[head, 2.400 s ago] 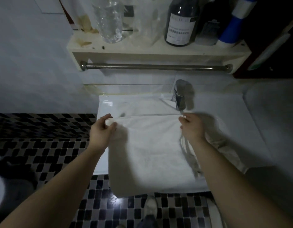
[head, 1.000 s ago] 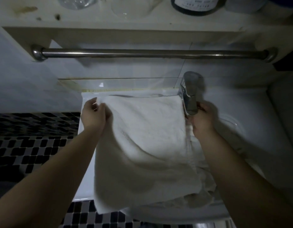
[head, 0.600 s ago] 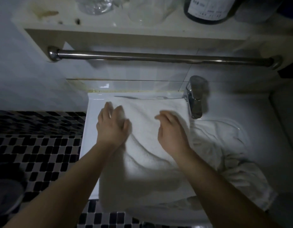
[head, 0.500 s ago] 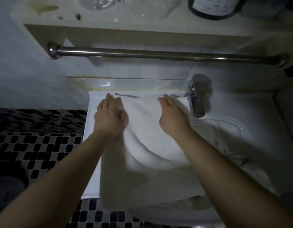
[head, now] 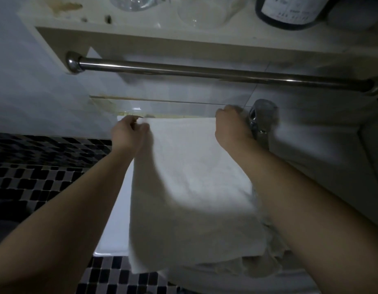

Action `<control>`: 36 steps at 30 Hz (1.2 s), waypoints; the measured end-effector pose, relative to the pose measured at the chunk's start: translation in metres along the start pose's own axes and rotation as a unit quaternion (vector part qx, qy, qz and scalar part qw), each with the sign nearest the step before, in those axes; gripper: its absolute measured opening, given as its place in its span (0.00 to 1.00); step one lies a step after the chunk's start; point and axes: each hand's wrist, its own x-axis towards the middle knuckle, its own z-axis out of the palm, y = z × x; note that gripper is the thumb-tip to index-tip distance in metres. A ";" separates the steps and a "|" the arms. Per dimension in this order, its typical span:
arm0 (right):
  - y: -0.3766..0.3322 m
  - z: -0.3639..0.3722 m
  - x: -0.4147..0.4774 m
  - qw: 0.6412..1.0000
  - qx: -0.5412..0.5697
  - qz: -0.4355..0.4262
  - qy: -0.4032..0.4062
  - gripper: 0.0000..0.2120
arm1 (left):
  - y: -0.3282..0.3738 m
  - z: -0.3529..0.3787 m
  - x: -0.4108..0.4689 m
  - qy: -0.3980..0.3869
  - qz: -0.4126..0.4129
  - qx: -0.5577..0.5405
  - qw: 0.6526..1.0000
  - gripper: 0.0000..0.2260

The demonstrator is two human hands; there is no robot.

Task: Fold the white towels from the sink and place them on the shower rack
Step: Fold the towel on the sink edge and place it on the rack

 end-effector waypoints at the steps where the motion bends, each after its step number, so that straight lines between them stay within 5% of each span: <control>1: -0.002 0.004 0.000 0.999 -0.018 -0.009 -0.030 0.12 | 0.000 0.003 -0.002 -0.002 -0.007 0.003 1.000 0.17; 4: -0.008 0.021 -0.014 0.997 -0.033 0.011 -0.063 0.22 | 0.000 0.008 -0.022 0.020 -0.001 0.017 1.000 0.21; 7: -0.028 0.030 -0.040 0.997 0.075 0.020 0.010 0.32 | 0.006 0.020 -0.065 0.084 0.180 0.121 0.973 0.24; 9: -0.040 0.043 -0.058 0.994 0.092 -0.045 0.038 0.29 | 0.006 0.035 -0.090 -0.007 0.265 0.216 0.940 0.27; 12: -0.027 0.067 -0.067 0.994 0.073 -0.075 -0.033 0.31 | -0.010 0.053 -0.096 -0.131 0.234 0.302 0.915 0.32; 16: 0.004 0.084 -0.064 0.997 0.066 0.006 -0.036 0.36 | -0.022 0.052 -0.085 -0.122 0.219 0.325 0.912 0.32; 20: -0.008 0.076 -0.081 0.994 0.083 0.070 0.007 0.33 | -0.008 0.049 -0.111 -0.071 0.129 0.275 0.950 0.35; 22: -0.023 0.071 -0.097 0.992 0.113 -0.015 0.052 0.30 | -0.007 0.048 -0.138 -0.048 0.161 0.254 0.953 0.38; 25: -0.026 0.085 -0.125 0.985 0.102 -0.134 0.044 0.29 | -0.034 0.046 -0.171 -0.115 0.250 0.325 0.905 0.38; 32: 0.043 0.119 -0.165 0.986 0.093 0.034 -0.132 0.41 | -0.056 0.034 -0.175 -0.155 0.176 0.361 0.903 0.40; 36: 0.012 0.097 -0.192 0.992 0.116 0.035 -0.025 0.34 | -0.039 0.034 -0.209 -0.115 0.127 0.283 0.944 0.39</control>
